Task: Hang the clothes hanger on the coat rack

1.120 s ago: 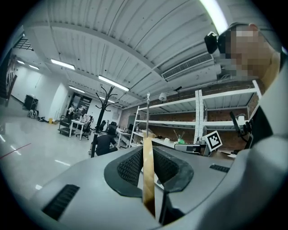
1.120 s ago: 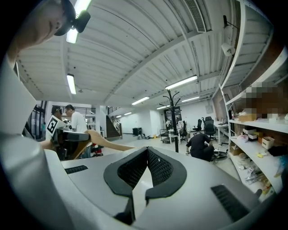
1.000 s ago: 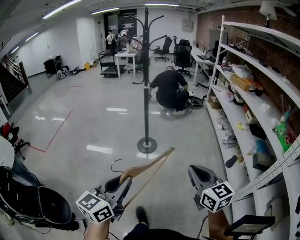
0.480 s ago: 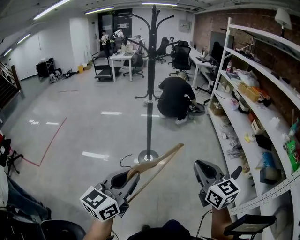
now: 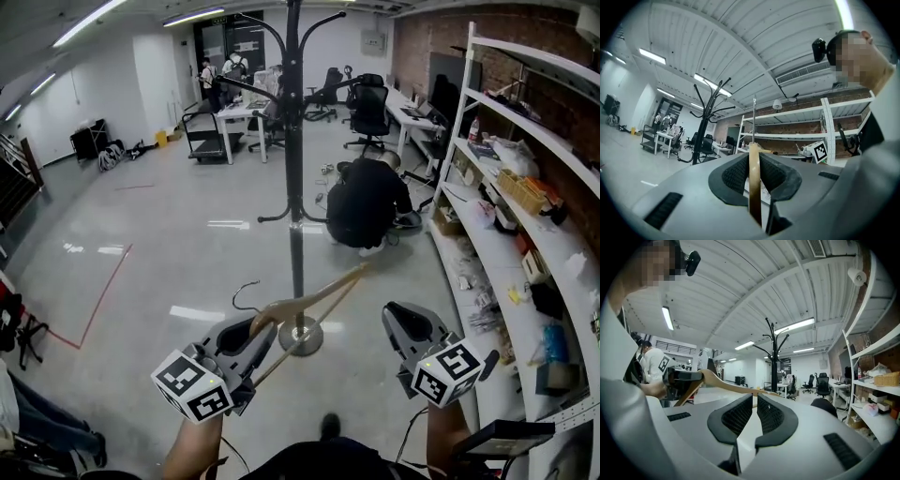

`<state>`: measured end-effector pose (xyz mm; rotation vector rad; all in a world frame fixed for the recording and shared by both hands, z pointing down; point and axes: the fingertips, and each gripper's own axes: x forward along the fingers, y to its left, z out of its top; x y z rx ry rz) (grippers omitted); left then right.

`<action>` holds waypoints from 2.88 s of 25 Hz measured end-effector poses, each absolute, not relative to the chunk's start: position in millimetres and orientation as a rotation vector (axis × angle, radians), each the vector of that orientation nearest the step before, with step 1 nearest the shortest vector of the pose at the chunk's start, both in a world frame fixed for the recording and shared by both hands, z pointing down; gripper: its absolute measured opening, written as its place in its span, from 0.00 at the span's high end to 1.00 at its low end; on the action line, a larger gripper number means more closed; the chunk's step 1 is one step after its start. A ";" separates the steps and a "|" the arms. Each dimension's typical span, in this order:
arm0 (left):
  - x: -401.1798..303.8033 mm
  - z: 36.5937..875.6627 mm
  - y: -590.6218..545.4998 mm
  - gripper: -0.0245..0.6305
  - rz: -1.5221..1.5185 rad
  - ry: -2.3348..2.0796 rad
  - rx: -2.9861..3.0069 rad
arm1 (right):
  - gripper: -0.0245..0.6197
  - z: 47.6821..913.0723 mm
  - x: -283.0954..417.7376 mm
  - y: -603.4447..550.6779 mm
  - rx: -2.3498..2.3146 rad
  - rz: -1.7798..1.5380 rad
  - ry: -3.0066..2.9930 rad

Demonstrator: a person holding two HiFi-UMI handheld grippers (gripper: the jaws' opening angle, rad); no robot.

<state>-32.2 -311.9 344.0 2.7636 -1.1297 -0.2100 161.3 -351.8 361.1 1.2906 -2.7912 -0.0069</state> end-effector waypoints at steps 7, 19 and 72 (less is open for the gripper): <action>-17.3 307.2 -422.0 0.88 -0.192 -1.106 2.831 | 0.89 336.0 155.4 -453.2 1.099 -0.122 -2.825; -22.5 291.8 -569.1 0.88 -0.068 -0.892 2.944 | 0.82 309.2 107.0 -576.0 1.079 -0.233 -2.759; -10.3 308.0 -723.1 0.86 -0.070 -0.554 3.172 | 0.82 332.7 100.8 -690.2 1.335 -0.155 -2.624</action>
